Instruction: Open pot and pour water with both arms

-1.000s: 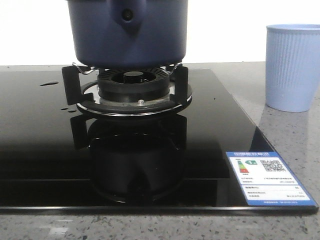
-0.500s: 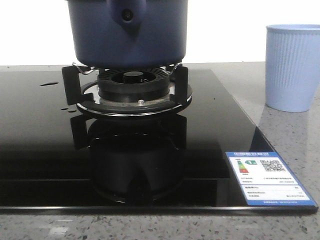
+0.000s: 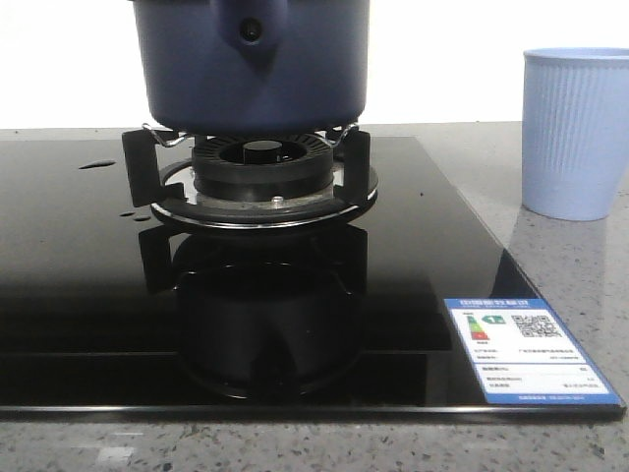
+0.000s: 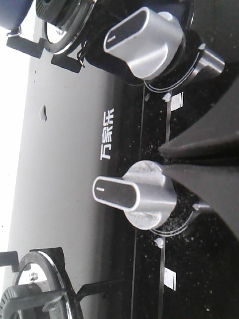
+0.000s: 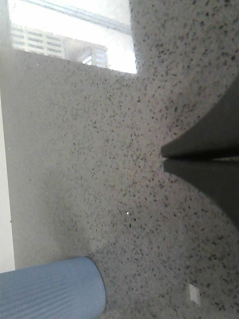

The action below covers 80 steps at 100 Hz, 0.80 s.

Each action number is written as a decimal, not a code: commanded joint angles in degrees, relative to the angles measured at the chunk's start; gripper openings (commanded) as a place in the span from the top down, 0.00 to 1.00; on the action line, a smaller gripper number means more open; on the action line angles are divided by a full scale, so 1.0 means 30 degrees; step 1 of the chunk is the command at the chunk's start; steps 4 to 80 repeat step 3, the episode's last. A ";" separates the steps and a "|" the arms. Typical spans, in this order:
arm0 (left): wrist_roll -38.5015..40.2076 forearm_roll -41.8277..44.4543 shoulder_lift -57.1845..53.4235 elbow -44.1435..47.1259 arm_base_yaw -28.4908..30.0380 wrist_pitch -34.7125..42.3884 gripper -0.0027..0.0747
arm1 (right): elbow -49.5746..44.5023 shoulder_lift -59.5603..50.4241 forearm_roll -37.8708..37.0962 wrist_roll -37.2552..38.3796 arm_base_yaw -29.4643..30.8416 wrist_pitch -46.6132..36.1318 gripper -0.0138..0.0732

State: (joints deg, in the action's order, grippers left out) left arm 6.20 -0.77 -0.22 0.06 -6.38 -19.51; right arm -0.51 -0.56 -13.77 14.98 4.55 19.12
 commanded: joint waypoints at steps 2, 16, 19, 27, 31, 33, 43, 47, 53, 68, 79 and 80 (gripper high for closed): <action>0.0197 -0.0151 -0.0503 0.0638 0.0041 0.0570 0.99 | -0.0532 -0.0317 -0.0063 -0.0211 0.0086 -0.0238 0.92; 0.0197 -0.0151 -0.0503 0.0638 0.0041 0.0570 0.99 | -0.0532 -0.0317 -0.0063 -0.0211 0.0086 -0.0238 0.92; 0.0197 -0.0151 -0.0503 0.0638 0.0041 0.0570 0.99 | -0.0532 -0.0317 -0.0063 -0.0211 0.0086 -0.0238 0.92; 0.0197 -0.0151 -0.0503 0.0638 0.0041 0.0570 0.99 | -0.0532 -0.0317 -0.0063 -0.0211 0.0086 -0.0238 0.92; 0.0197 -0.0151 -0.0503 0.0638 0.0041 0.0570 0.99 | -0.0532 -0.0317 -0.0063 -0.0211 0.0086 -0.0238 0.92; 0.0197 -0.0151 -0.0503 0.0638 0.0041 0.0570 0.99 | -0.0532 -0.0317 -0.0063 -0.0211 0.0086 -0.0238 0.92; 0.0197 -0.0151 -0.0503 0.0638 0.0041 0.0570 0.99 | -0.0532 -0.0317 -0.0063 -0.0211 0.0086 -0.0238 0.92; 0.0197 -0.0151 -0.0503 0.0638 0.0041 0.0570 0.99 | -0.0532 -0.0317 -0.0063 -0.0211 0.0086 -0.0238 0.92; 0.0197 -0.0151 -0.0503 0.0638 0.0041 0.0570 0.99 | -0.0532 -0.0317 -0.0063 -0.0211 0.0086 -0.0238 0.92; 0.0197 -0.0151 -0.0503 0.0638 0.0041 0.0570 0.99 | -0.0532 -0.0317 -0.0063 -0.0211 0.0086 -0.0238 0.92; 0.0197 -0.0151 -0.0503 0.0638 0.0041 0.0570 0.99 | -0.0532 -0.0317 -0.0063 -0.0211 0.0086 -0.0238 0.92; 0.0197 -0.0151 -0.0503 0.0638 0.0041 0.0570 0.99 | -0.0532 -0.0317 -0.0063 -0.0211 0.0086 -0.0238 0.92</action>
